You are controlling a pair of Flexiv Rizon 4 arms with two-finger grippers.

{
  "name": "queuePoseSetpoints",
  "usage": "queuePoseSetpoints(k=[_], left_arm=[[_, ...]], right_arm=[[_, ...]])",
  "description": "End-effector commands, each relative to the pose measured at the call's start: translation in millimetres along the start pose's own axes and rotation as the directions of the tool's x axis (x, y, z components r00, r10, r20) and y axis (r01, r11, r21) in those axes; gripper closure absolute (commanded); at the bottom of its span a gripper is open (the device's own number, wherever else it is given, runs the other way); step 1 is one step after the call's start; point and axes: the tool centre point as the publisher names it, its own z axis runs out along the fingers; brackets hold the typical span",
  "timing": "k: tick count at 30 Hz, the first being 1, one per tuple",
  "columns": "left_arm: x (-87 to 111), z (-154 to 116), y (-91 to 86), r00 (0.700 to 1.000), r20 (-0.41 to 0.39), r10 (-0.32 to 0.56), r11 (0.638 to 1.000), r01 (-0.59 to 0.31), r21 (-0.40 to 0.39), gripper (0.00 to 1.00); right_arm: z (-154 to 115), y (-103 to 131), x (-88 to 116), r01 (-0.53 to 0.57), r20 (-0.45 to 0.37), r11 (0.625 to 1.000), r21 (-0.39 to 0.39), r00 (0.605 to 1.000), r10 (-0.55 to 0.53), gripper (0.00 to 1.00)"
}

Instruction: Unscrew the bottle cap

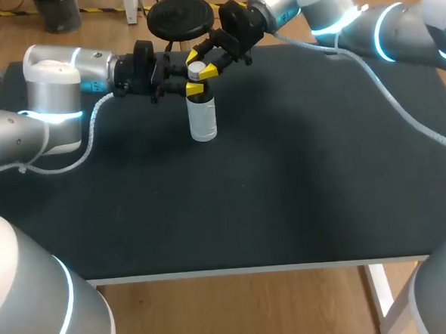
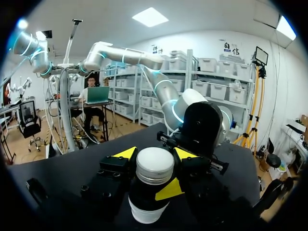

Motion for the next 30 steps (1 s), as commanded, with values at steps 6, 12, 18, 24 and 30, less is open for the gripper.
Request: queuePoseSetpoints(k=[6,12,18,24,30], left_arm=[[3.8,-2.2,-0.6,1.000,-0.001,0.001,1.000,-0.001,0.001,1.00],[3.8,-2.2,-0.6,1.000,-0.001,0.001,1.000,-0.001,0.001,1.00],[3.8,-2.2,-0.6,1.000,-0.001,0.001,1.000,-0.001,0.001,1.00],[3.8,-2.2,-0.6,1.000,-0.001,0.001,1.000,-0.001,0.001,1.00],[3.8,-2.2,-0.6,1.000,-0.001,0.001,1.000,-0.001,0.001,1.00]], right_arm=[[-0.6,-10.7,-9.8,0.019,-0.778,1.000,0.009,0.629,-0.005,1.00],[1.7,-10.6,-10.9,0.030,-0.805,1.000,0.006,0.593,-0.013,1.00],[2.3,-8.5,-9.5,0.026,-0.807,1.000,-0.004,0.590,-0.018,1.00],[2.2,-7.3,-8.3,0.022,-0.792,1.000,0.022,0.610,0.004,0.00],[1.0,-2.2,-7.6,0.037,-0.702,0.999,0.002,0.712,-0.025,0.00]])
